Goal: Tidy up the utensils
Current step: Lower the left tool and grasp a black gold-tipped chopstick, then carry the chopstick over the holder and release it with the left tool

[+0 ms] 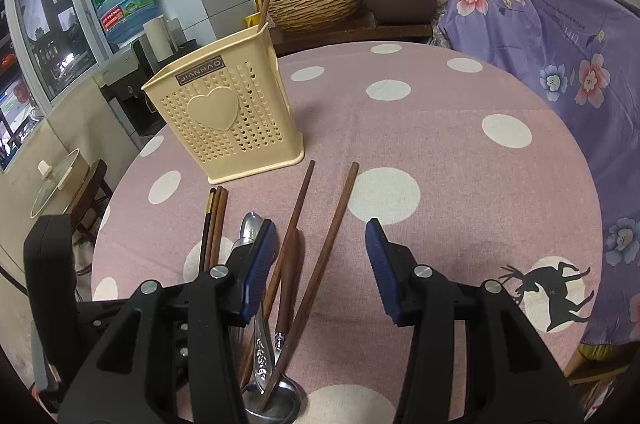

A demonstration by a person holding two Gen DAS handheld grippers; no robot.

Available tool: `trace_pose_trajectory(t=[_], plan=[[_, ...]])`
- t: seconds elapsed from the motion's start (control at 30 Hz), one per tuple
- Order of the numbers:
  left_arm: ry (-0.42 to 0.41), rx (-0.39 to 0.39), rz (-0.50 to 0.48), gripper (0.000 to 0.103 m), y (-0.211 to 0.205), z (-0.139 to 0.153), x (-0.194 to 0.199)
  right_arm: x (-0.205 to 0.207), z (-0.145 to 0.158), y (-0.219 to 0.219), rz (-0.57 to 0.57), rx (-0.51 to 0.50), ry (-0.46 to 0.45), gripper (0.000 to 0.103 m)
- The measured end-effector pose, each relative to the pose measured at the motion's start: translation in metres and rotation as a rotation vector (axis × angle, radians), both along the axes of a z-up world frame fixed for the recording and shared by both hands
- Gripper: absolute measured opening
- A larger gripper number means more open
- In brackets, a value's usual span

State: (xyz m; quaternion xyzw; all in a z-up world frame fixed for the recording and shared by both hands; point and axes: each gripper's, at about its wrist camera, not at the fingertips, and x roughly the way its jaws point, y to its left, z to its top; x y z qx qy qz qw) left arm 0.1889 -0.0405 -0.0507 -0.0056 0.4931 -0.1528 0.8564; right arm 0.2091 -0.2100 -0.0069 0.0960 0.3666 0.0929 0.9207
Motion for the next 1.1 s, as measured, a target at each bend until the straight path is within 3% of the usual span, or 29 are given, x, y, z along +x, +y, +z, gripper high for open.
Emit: trace_pose_trajectory(t=[0.2,0.53,0.87,1.0,1.1], plan=[[0.002,0.042,0.005,0.017,-0.010,-0.001,0.000,-0.003,-0.004,-0.003,-0.013,0.008,0.009,0.048],[-0.047,0.121,0.019,0.014,-0.022,-0.004,0.007,-0.010,-0.005,-0.003,-0.011,0.010,0.011,0.048],[-0.041,-0.045,0.101,0.009,-0.007,0.004,0.010,-0.014,-0.006,-0.007,-0.022,0.016,0.017,0.048],[-0.088,-0.101,0.107,0.009,0.007,0.030,0.003,-0.016,-0.003,-0.012,-0.030,0.032,0.000,0.048],[-0.123,-0.200,0.108,0.008,0.025,0.057,-0.004,-0.018,0.000,-0.014,-0.029,0.038,-0.028,0.048]])
